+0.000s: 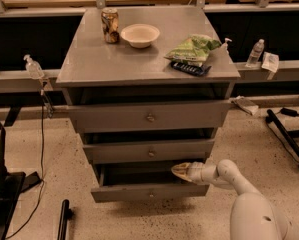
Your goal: Open bottom drawer
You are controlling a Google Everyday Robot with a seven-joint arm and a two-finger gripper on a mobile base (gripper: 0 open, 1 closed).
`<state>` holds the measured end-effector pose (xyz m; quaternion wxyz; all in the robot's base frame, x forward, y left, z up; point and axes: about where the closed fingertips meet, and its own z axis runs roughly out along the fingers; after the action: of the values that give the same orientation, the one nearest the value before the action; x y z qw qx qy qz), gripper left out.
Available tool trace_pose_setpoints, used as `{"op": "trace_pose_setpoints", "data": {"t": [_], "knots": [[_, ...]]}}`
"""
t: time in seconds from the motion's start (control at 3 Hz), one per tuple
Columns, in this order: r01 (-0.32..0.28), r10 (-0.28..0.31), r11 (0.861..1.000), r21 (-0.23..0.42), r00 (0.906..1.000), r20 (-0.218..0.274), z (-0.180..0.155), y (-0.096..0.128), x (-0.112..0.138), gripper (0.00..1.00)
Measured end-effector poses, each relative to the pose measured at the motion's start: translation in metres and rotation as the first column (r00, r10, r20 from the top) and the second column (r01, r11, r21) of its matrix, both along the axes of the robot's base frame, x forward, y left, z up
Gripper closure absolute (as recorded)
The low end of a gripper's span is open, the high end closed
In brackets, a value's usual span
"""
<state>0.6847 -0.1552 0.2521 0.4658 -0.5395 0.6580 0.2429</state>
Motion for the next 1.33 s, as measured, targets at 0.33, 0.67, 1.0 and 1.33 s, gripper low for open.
{"op": "trace_pose_setpoints", "data": {"t": [0.33,0.67,1.0,1.33], "knots": [[0.019,-0.020,1.000,-0.023,0.9990,-0.040,-0.022,0.000,0.002,1.00],[0.031,-0.034,0.998,-0.048,0.9972,-0.067,-0.039,-0.002,0.004,1.00],[0.032,-0.038,0.997,-0.077,0.9956,-0.085,-0.050,-0.001,0.007,1.00],[0.020,-0.029,0.995,-0.100,0.9956,-0.089,-0.057,0.000,0.010,1.00]]}}
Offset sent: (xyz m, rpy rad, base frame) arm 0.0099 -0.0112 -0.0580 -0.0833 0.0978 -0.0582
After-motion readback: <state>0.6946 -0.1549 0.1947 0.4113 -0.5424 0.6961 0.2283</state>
